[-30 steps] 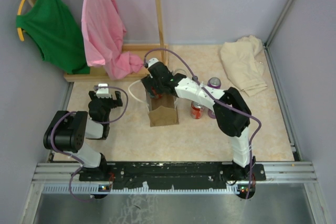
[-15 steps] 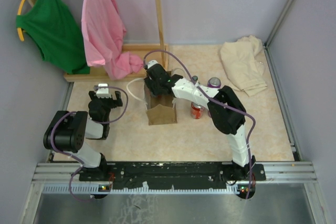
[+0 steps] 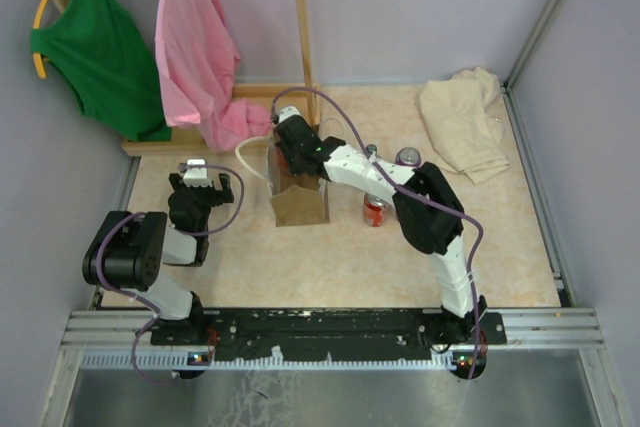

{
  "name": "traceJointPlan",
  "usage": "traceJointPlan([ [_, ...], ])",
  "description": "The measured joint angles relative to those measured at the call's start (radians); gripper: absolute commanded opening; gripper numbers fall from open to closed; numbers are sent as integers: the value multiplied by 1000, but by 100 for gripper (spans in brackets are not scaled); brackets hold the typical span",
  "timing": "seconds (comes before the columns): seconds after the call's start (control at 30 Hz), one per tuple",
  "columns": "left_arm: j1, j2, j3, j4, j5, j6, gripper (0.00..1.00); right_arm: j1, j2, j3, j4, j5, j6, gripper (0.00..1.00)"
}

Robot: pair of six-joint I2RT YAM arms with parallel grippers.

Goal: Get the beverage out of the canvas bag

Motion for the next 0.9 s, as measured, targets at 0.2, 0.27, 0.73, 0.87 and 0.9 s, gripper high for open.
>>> traceJointPlan([
  [0.2, 0, 0, 0, 0, 0, 0, 100, 27, -3, 60, -8, 55, -26, 0],
  [0.27, 0, 0, 0, 0, 0, 0, 100, 41, -6, 73, -9, 74, -36, 15],
  [0.73, 0, 0, 0, 0, 0, 0, 100, 61, -22, 106, -17, 145, -57, 84],
  [0.87, 0, 0, 0, 0, 0, 0, 100, 58, -13, 126, -35, 153, -57, 84],
  [0.9, 0, 0, 0, 0, 0, 0, 100, 57, -9, 131, -35, 153, -57, 84],
])
